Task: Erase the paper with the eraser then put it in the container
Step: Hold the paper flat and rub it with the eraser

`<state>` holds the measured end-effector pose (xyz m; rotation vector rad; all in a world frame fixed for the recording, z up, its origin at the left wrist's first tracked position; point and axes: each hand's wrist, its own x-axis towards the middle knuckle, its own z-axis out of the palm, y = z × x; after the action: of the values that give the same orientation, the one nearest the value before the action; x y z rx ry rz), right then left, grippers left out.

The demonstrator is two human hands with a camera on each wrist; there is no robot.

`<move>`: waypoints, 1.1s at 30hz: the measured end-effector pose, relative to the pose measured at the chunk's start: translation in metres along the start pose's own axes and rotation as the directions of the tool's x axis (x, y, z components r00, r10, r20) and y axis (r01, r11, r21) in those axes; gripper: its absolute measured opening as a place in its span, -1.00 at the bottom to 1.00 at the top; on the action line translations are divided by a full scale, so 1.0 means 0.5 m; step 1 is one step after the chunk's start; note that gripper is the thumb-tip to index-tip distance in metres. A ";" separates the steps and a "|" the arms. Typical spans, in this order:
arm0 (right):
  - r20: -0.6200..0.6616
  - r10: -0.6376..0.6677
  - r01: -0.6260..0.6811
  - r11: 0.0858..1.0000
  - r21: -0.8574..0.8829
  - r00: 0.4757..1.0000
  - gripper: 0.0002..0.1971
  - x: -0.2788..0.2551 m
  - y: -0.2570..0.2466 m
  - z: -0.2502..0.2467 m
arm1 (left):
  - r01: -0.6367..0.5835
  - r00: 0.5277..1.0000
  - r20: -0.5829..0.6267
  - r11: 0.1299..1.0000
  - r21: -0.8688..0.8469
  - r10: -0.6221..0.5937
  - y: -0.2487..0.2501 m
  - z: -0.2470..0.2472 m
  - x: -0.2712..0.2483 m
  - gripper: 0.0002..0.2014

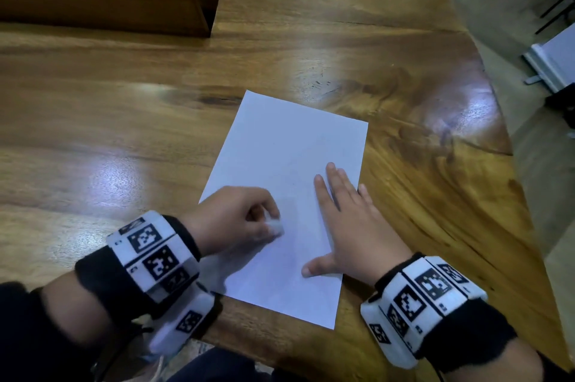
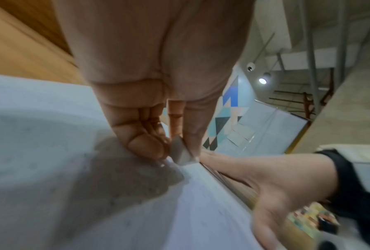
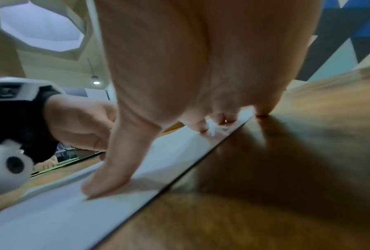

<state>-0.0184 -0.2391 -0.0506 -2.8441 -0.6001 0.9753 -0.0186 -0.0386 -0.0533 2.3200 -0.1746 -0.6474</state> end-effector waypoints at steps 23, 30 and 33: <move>0.102 0.083 -0.071 0.990 -0.119 0.991 0.41 0.018 -0.009 -0.010 | -0.233 0.971 0.030 0.918 0.322 0.236 0.022 -0.012 0.022 -0.79; 0.111 0.082 -0.070 0.992 -0.104 0.990 0.40 0.017 -0.008 -0.012 | -0.267 0.963 0.103 0.932 0.244 0.249 -0.003 -0.001 -0.024 -0.79; 0.111 0.080 -0.068 0.992 -0.109 0.991 0.40 0.017 -0.008 -0.012 | -0.219 0.964 0.204 0.945 0.242 0.170 -0.001 -0.008 -0.024 -0.87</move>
<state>-0.0101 -0.2317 -0.0500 -2.9370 -0.5763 1.1604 -0.0269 -0.0321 -0.0464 2.4509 -0.6014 -0.7721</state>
